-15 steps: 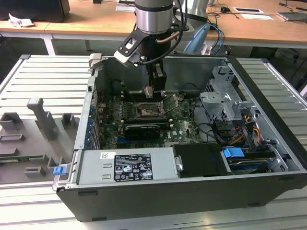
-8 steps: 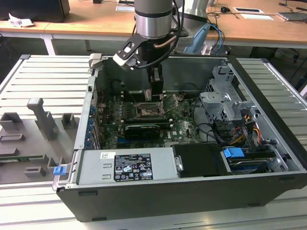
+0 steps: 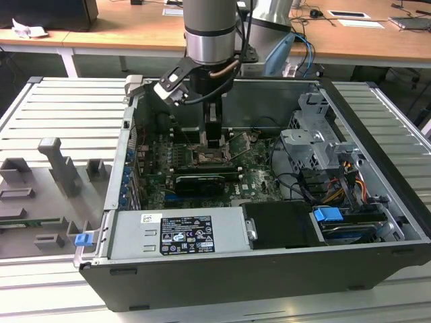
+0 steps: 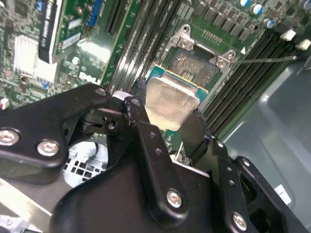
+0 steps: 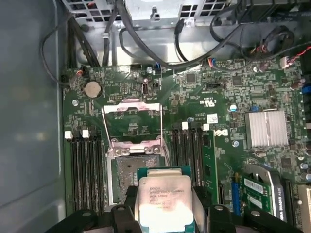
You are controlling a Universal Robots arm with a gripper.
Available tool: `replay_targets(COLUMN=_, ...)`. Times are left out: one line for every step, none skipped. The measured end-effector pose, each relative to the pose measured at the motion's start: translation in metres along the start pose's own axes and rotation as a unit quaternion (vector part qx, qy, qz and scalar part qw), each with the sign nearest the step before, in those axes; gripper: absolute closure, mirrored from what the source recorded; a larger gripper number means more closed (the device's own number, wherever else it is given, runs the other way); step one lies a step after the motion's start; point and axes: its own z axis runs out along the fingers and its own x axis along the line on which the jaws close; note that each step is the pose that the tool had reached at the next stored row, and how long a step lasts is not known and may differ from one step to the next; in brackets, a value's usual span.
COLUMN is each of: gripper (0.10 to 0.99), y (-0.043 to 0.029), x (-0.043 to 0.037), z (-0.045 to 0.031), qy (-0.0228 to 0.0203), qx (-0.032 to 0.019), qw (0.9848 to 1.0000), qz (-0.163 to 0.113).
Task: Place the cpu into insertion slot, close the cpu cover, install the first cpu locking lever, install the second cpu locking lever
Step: 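Place the cpu into insertion slot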
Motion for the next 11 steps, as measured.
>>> replay_targets(gripper=0.557, y=-0.0002, x=0.0013, z=0.0016, qy=0.0003, qx=-0.0001, qw=1.0, qz=-0.003)
replay_targets(gripper=0.557, y=-0.0005, x=0.003, z=0.0037, qy=0.0006, qx=-0.0002, qw=1.0, qz=-0.006)
replay_targets(gripper=0.557, y=-0.0008, x=0.0041, z=0.0056, qy=0.0008, qx=-0.0002, qw=1.0, qz=-0.007)
replay_targets(gripper=0.557, y=-0.001, x=0.005, z=0.0075, qy=0.0008, qx=-0.0003, qw=1.0, qz=-0.007)
replay_targets(gripper=0.557, y=-0.0011, x=0.0055, z=0.0092, qy=0.0008, qx=-0.0002, qw=1.0, qz=-0.007)
replay_targets(gripper=0.557, y=-0.0014, x=0.006, z=0.0113, qy=0.0007, qx=-0.0002, qw=1.0, qz=-0.007)
replay_targets(gripper=0.557, y=-0.0018, x=0.0072, z=0.0155, qy=0.0007, qx=-0.0002, qw=1.0, qz=-0.007)
replay_targets(gripper=0.557, y=-0.002, x=0.0079, z=0.0173, qy=0.0007, qx=-0.0002, qw=1.0, qz=-0.007)
replay_targets(gripper=0.557, y=-0.0021, x=0.0085, z=0.0188, qy=0.0007, qx=-0.0002, qw=1.0, qz=-0.007)
replay_targets(gripper=0.557, y=-0.0024, x=0.0096, z=0.0215, qy=0.0007, qx=-0.0002, qw=1.0, qz=-0.007)
replay_targets(gripper=0.557, y=-0.0029, x=0.0115, z=0.0252, qy=0.0007, qx=-0.0002, qw=1.0, qz=-0.007)
